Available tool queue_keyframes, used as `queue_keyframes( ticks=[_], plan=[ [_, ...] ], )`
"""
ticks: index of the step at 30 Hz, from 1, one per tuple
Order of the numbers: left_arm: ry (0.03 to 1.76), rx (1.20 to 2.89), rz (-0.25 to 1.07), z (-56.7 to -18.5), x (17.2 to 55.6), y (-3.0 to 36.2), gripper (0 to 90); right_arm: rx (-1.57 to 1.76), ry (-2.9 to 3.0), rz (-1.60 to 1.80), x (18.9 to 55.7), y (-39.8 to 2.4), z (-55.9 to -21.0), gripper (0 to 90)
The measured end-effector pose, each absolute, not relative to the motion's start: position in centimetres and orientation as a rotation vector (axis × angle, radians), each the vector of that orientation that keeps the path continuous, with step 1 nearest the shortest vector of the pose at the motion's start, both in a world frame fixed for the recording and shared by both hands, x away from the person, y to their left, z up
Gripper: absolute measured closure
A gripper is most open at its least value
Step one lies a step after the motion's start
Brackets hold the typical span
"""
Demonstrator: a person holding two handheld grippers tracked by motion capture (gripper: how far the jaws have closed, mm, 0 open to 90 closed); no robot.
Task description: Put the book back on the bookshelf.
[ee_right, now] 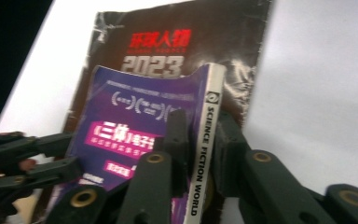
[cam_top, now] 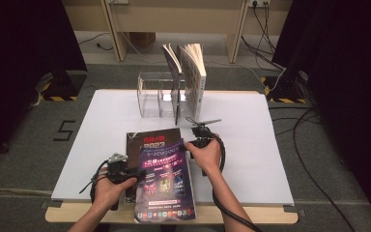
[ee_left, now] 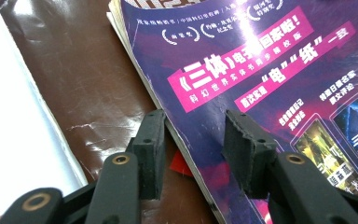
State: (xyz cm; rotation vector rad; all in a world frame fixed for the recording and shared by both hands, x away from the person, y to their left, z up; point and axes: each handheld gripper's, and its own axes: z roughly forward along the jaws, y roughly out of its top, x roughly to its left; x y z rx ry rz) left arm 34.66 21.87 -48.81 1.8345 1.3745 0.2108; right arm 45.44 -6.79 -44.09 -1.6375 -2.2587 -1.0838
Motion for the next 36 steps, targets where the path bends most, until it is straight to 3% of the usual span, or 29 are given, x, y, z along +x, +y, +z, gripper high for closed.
queue_keyframes(
  ticks=[36],
  plan=[
    [1.354, 1.782, 0.195, -48.0, 34.9, 22.6, 55.2, -1.567, -2.183, -1.366, 44.1, -7.1, -38.6, 83.3]
  ],
)
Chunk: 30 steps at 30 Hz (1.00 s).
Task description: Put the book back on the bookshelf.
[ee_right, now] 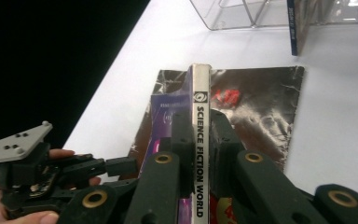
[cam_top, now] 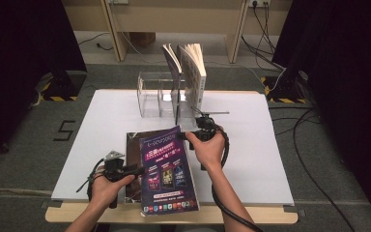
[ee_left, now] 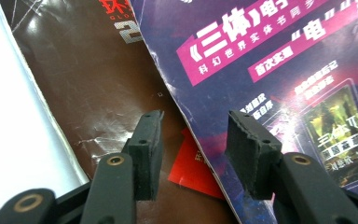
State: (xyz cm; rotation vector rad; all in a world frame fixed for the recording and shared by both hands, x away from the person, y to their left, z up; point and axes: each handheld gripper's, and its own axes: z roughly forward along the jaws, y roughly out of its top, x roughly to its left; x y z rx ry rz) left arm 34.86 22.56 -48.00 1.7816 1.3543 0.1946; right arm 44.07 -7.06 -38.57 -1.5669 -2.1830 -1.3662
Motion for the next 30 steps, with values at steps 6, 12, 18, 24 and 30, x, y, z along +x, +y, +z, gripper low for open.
queue_keyframes(
  ticks=[6, 12, 18, 24, 30],
  plan=[
    [1.354, 1.776, 0.194, -47.9, 34.9, 22.6, 55.3, -1.555, -2.168, -1.385, 44.0, -7.1, -38.0, 83.3],
    [1.358, 1.769, 0.205, -47.8, 34.9, 22.9, 56.1, -1.559, -2.154, -1.392, 44.1, -7.3, -37.9, 83.3],
    [1.379, 1.803, 0.224, -48.2, 35.1, 23.2, 59.8, -1.566, -2.144, -1.4, 44.1, -7.5, -37.6, 83.3],
    [1.381, 1.856, 0.247, -48.7, 35.2, 23.1, 64.4, -1.561, -2.137, -1.416, 44.0, -7.6, -37.2, 83.3],
    [1.369, 1.877, 0.255, -48.7, 35.2, 23.2, 65.5, -1.563, -2.126, -1.491, 43.8, -7.9, -35.9, 83.3]
  ],
)
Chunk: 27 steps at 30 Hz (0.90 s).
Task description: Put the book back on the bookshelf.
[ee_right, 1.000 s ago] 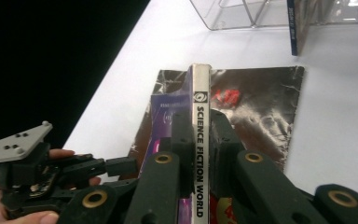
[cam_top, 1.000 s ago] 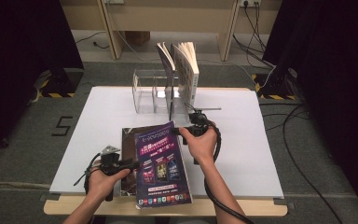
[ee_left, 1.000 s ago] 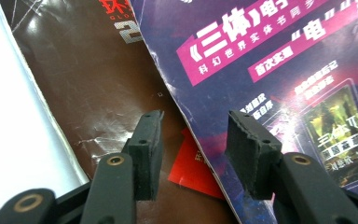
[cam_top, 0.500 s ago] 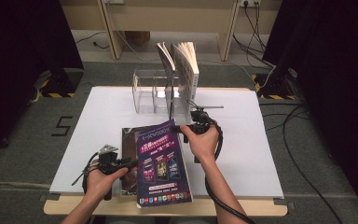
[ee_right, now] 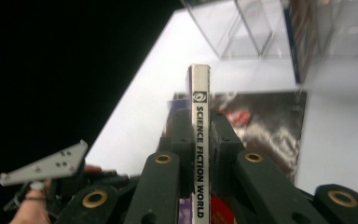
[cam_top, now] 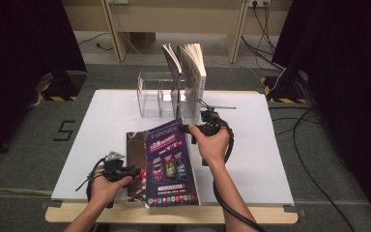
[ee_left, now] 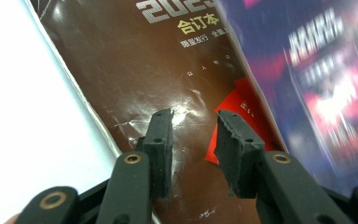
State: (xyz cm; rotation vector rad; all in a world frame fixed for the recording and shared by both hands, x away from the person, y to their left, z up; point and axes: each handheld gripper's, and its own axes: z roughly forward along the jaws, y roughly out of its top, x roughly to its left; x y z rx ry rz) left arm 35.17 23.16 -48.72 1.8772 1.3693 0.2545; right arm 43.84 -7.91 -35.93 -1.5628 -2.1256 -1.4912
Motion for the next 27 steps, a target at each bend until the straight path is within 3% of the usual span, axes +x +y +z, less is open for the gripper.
queue_keyframes(
  ticks=[27],
  plan=[
    [1.361, 1.865, 0.245, -48.8, 35.0, 22.8, 63.2, -1.599, -2.273, -1.919, 44.4, -5.8, -29.5, 83.3]
  ],
)
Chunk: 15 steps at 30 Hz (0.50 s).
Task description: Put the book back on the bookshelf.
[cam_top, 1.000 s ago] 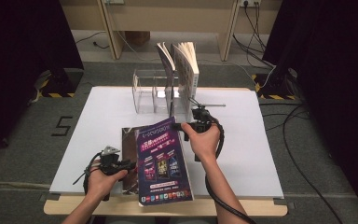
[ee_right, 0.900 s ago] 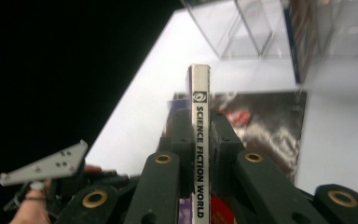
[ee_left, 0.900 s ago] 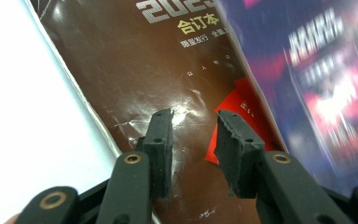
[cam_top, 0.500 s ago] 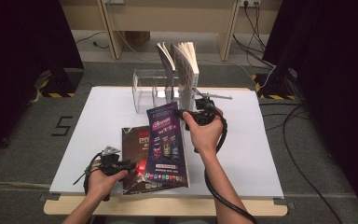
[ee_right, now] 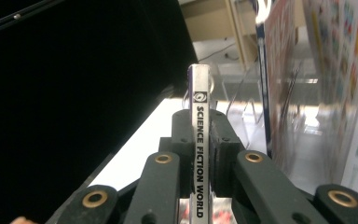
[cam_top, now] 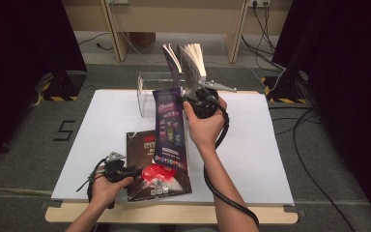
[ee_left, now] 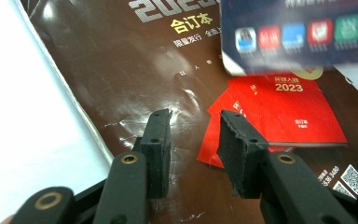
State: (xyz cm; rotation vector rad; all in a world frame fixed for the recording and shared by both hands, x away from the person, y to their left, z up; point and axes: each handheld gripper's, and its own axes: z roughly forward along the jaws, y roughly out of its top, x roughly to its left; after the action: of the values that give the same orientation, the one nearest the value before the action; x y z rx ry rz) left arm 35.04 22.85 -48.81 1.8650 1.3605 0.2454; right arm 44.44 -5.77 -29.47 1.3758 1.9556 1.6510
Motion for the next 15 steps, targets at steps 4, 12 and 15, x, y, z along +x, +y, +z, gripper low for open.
queue_keyframes(
  ticks=[4, 12, 15],
  plan=[
    [1.361, 1.861, 0.252, -48.8, 35.0, 22.8, 63.0, 1.362, 1.915, 1.635, 45.0, -5.4, -28.8, 83.3],
    [1.358, 1.861, 0.258, -48.9, 35.0, 22.8, 62.6, 1.331, 1.844, 1.62, 45.9, -4.8, -28.2, 83.3],
    [1.355, 1.861, 0.259, -48.9, 34.9, 22.8, 62.6, 1.331, 1.833, 1.615, 46.3, -4.6, -28.1, 83.3]
  ],
)
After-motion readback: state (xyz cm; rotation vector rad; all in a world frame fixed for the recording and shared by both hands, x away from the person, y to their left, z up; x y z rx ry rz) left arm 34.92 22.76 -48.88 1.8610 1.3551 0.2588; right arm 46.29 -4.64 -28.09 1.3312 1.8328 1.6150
